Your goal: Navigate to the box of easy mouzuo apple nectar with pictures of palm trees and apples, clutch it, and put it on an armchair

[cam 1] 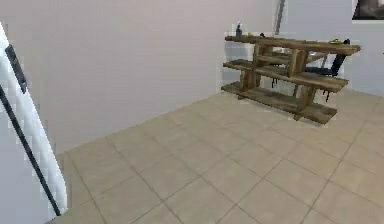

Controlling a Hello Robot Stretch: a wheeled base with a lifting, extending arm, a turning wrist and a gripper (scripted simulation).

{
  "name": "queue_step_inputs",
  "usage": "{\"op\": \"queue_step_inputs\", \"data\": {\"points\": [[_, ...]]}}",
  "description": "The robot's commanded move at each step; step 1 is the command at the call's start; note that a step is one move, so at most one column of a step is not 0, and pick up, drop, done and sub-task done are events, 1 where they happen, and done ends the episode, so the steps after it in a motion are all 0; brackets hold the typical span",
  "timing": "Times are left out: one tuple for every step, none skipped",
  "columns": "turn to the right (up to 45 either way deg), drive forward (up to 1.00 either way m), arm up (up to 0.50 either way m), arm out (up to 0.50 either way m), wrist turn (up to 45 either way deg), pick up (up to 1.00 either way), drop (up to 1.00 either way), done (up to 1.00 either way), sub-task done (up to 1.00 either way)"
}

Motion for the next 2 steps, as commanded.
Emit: {"op": "queue_step_inputs", "data": {"points": [[0.0,0.45,0.0,0.0,0.0,0.0,0.0,0.0,0.0],[45.0,0.0,0.0,0.0,0.0,0.0,0.0,0.0,0.0]]}}
